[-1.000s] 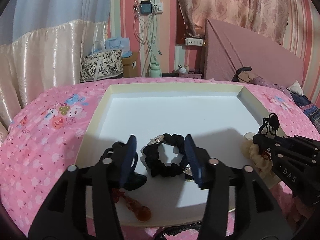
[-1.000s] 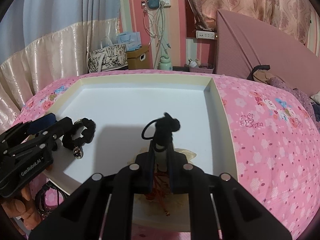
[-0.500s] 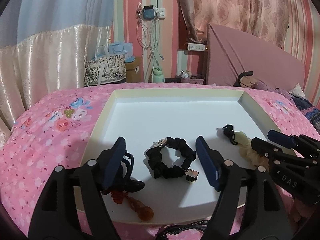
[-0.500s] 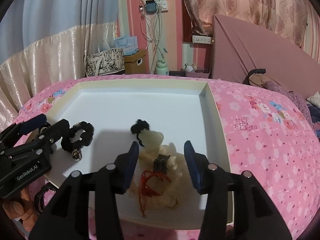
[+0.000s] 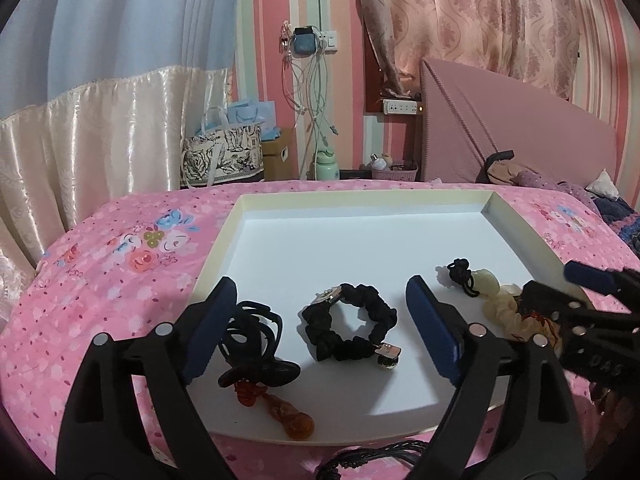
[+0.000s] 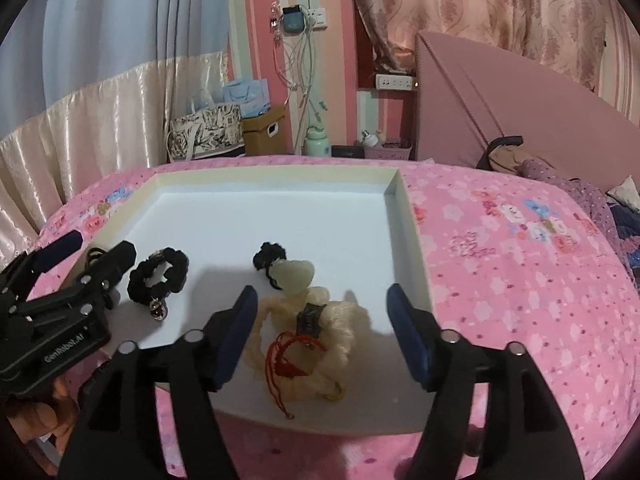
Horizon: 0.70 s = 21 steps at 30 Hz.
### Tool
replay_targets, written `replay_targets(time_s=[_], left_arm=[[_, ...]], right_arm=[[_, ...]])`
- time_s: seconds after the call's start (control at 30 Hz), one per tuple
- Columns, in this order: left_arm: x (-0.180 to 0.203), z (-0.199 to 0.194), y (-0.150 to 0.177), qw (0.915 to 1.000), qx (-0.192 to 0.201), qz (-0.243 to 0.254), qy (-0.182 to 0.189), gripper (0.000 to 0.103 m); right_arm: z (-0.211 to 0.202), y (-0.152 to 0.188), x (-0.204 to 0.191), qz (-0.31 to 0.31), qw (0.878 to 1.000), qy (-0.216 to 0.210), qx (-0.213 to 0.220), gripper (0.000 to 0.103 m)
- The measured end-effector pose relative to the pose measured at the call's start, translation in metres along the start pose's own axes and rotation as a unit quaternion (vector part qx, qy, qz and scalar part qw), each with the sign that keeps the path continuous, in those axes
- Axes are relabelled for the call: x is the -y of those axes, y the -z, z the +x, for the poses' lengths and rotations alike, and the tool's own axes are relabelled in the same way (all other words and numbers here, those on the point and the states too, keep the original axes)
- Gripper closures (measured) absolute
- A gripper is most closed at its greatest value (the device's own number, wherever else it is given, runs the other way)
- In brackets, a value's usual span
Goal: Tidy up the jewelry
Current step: 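Open the left tool to drop the scrunchie in the tray while the right tool releases the pendant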
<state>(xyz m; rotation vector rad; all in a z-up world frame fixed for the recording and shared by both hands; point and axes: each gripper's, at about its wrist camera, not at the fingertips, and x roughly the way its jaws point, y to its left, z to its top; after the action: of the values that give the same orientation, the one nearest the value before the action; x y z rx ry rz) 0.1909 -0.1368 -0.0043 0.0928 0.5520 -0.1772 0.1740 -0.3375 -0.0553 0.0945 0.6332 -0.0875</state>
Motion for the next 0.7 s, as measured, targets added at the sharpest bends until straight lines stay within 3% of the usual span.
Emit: replay_targets(time_s=[0.7], left_arm=[[-0.005,-0.013,0.001,0.9996,0.025,-0.01,-0.006,0.013]], right_arm=[[-0.015,-0.004,0.017,0.015,1.0,-0.011,0.01,0.031]])
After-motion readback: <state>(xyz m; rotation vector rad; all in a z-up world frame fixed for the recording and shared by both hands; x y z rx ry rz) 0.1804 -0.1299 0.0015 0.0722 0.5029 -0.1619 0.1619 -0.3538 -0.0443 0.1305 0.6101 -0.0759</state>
